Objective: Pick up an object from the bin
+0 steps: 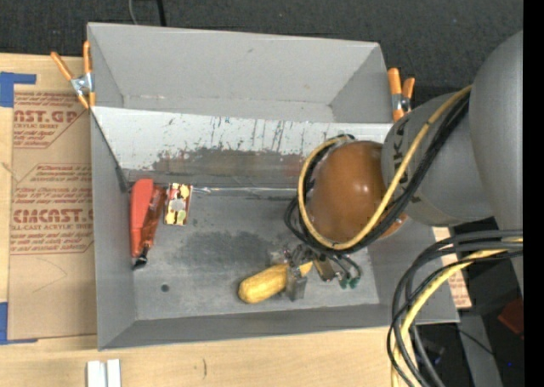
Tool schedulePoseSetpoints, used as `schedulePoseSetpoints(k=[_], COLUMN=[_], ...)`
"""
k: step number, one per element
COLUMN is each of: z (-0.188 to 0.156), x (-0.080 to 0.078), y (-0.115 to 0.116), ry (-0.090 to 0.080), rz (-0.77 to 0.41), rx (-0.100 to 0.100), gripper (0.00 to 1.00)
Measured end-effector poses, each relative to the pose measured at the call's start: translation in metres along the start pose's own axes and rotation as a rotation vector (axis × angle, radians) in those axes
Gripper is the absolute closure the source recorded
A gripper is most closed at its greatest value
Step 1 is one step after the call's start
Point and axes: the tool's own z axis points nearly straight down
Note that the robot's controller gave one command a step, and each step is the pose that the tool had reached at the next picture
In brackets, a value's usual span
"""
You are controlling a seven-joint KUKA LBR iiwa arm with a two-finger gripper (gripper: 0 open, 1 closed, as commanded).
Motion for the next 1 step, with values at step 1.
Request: schedulePoseSetpoints(k=[1], z=[-0.1652], x=[0.0], y=[-0.01], ry=[-0.005], rz=[-0.025], rx=[0.001], gripper=[1.0])
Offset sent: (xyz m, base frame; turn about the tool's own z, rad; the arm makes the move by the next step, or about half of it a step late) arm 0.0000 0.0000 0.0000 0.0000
